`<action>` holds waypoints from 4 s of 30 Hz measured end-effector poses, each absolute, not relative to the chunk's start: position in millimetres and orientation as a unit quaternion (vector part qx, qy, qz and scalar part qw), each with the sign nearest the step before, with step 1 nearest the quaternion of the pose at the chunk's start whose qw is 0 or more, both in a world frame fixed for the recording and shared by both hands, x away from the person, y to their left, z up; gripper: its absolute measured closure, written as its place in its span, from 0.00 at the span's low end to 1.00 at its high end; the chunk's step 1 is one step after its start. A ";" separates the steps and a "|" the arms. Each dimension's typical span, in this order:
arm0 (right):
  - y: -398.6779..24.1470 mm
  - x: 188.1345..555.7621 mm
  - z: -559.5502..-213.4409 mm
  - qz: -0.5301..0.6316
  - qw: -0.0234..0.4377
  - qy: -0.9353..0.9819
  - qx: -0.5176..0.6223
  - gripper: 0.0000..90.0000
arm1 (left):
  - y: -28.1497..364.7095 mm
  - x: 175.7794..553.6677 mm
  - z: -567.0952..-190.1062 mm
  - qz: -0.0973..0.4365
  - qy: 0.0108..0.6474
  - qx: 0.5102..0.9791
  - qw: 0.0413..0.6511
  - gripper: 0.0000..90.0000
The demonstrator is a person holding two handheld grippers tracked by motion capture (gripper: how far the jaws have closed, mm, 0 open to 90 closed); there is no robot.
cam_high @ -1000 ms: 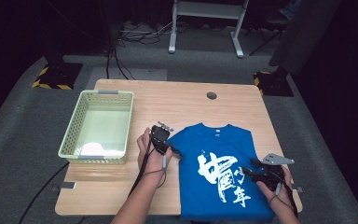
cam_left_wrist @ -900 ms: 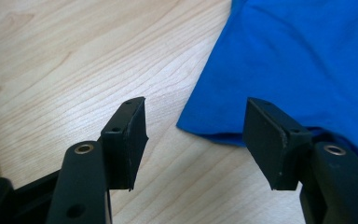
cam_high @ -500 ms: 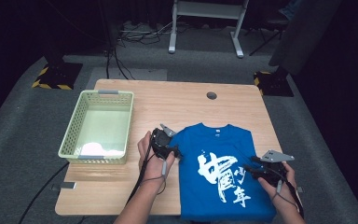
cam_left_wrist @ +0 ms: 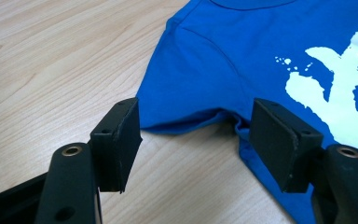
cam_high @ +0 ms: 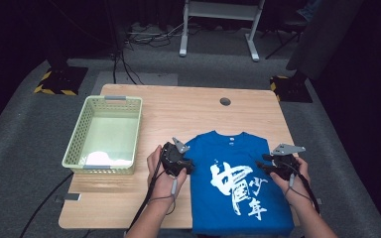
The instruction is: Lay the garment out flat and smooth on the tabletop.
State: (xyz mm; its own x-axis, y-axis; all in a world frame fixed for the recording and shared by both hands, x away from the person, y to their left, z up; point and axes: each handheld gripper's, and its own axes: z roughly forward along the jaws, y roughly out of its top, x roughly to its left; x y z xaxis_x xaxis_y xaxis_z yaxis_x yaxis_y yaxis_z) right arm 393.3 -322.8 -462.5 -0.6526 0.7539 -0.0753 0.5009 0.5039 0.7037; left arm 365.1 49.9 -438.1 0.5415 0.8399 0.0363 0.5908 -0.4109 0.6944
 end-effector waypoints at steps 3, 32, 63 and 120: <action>-319.1 400.4 -467.4 0.319 0.188 0.852 0.371 0.66 | 52.9 360.8 -437.3 0.194 0.435 0.817 0.325 0.37; -331.5 414.4 -452.4 0.309 0.216 0.848 0.373 0.99 | 55.0 350.8 -440.2 0.185 0.421 0.824 0.331 0.37; -385.0 383.3 -424.9 0.307 0.265 0.789 0.461 0.63 | 28.0 351.0 -435.7 0.175 0.390 0.837 0.341 0.34; -339.8 321.2 -498.8 0.352 0.167 0.833 0.393 0.42 | 9.6 319.8 -495.6 0.143 0.366 0.861 0.322 0.30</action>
